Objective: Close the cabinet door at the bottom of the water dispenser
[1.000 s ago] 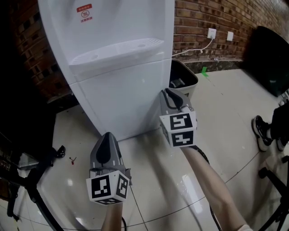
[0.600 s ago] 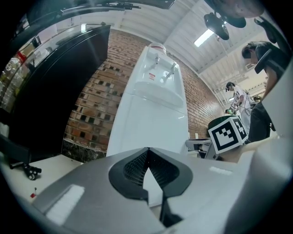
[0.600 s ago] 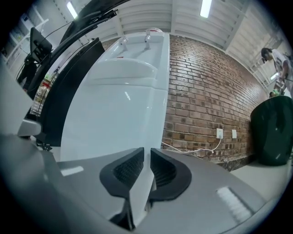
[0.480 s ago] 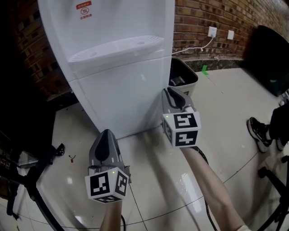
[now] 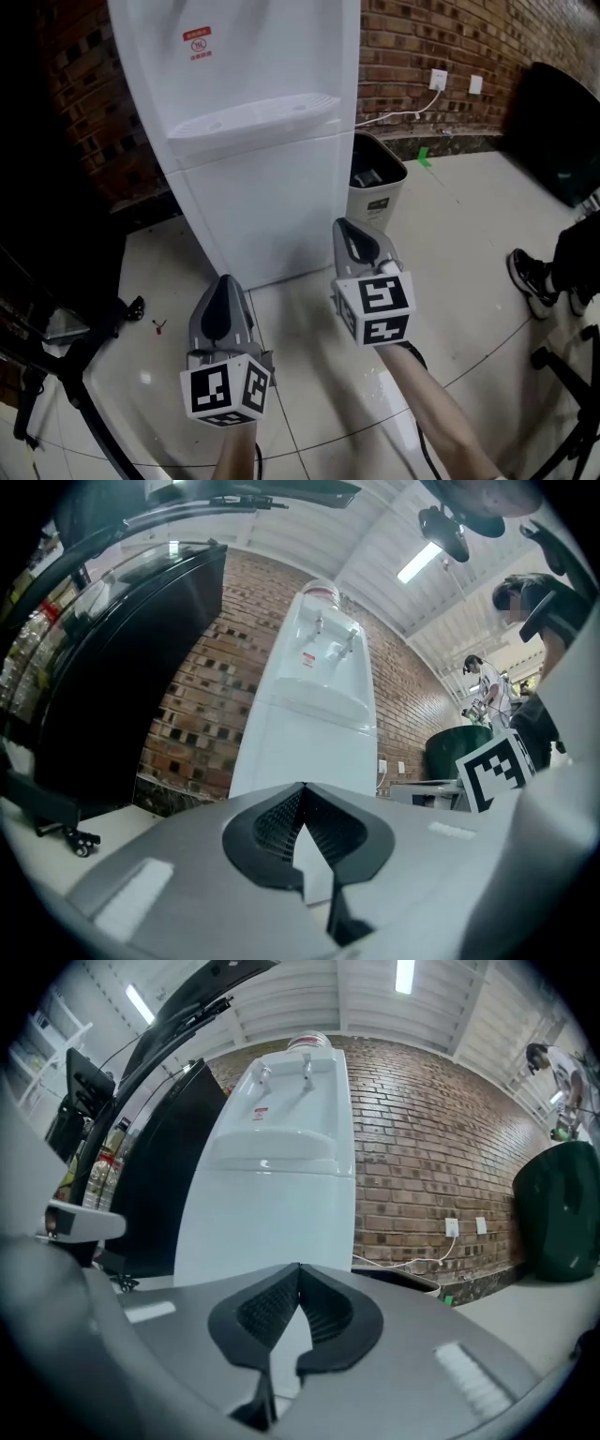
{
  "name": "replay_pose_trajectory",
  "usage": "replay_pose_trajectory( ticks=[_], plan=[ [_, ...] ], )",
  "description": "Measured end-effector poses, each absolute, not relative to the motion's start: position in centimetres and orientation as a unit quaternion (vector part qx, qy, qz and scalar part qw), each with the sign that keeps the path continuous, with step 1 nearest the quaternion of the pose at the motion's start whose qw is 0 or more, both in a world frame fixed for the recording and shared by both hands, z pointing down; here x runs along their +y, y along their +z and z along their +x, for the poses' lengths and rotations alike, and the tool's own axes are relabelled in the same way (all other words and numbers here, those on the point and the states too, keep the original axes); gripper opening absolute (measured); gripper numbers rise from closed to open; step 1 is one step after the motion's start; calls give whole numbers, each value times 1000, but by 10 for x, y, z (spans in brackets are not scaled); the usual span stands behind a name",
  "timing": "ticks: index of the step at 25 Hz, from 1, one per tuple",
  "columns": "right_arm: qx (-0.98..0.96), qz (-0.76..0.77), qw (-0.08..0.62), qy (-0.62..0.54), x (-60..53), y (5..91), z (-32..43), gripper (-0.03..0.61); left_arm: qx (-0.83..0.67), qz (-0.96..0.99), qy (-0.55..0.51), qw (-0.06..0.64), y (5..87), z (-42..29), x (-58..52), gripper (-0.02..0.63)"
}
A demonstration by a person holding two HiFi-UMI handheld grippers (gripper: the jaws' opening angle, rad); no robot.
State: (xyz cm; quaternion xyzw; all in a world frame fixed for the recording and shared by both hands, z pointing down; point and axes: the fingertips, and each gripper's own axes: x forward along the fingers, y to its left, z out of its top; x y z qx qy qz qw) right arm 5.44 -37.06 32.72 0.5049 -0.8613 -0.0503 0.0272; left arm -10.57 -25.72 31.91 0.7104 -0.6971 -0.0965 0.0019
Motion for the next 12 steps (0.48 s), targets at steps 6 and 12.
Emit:
replay_pose_trajectory(
  ticks=[6, 12],
  plan=[
    [-871, 489, 2, -52, -315, 306, 51, 0, -692, 716, -92, -10, 302, -99, -221, 17],
    [-879, 474, -27, -48, -244, 290, 55, 0, -675, 731, -99, -7, 292, -80, -180, 17]
  ],
)
